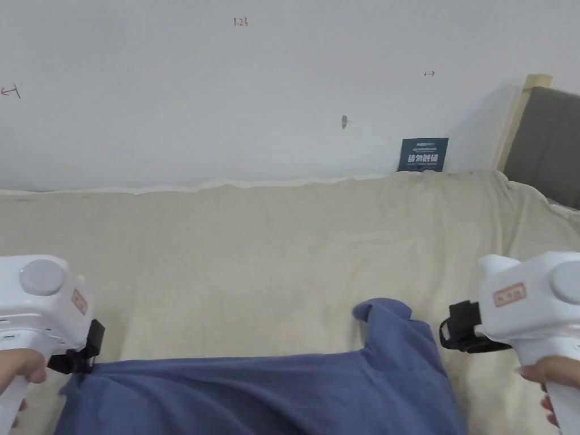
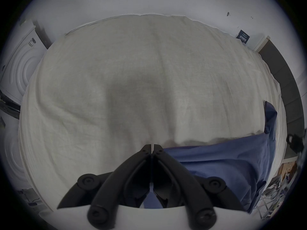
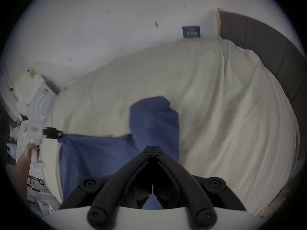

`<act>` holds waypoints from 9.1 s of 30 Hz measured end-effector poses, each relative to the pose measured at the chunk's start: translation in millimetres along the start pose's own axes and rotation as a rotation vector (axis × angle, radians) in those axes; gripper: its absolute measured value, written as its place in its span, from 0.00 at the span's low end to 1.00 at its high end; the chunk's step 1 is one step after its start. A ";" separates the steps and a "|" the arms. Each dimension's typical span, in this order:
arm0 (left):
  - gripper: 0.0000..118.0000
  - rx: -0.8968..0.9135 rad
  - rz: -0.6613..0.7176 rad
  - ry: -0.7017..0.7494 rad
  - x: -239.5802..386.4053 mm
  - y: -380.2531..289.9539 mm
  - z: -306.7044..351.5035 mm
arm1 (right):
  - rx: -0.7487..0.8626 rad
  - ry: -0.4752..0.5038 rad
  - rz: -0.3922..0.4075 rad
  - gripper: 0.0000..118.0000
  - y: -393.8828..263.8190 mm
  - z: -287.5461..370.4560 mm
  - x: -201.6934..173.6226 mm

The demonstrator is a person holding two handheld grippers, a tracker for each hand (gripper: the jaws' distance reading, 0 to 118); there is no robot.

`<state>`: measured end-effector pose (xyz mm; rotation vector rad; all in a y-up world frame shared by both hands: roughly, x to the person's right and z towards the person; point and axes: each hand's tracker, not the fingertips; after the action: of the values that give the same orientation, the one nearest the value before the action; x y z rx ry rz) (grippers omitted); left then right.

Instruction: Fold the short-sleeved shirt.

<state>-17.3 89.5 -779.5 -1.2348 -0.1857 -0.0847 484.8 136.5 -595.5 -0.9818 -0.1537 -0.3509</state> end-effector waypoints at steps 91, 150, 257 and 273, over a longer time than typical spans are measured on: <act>0.01 0.469 0.124 -0.216 -28.2 -82.1 132.8 | 0.353 0.070 0.179 0.05 -50.0 53.7 -68.9; 0.00 0.715 0.204 -0.156 -26.5 -447.4 229.3 | 0.530 0.329 -0.017 0.00 -358.2 225.7 -23.0; 0.80 0.265 0.138 -0.190 -44.7 -190.4 119.2 | 0.277 0.022 -0.008 0.86 -112.8 105.3 -6.3; 0.00 0.603 0.238 -0.198 -40.6 -391.0 216.9 | 0.522 0.171 0.074 0.00 -300.0 206.1 -12.0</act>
<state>-142.2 164.1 -354.8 -0.6541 -0.2146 0.2846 372.3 159.6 -249.9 -0.4381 -0.0480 -0.3043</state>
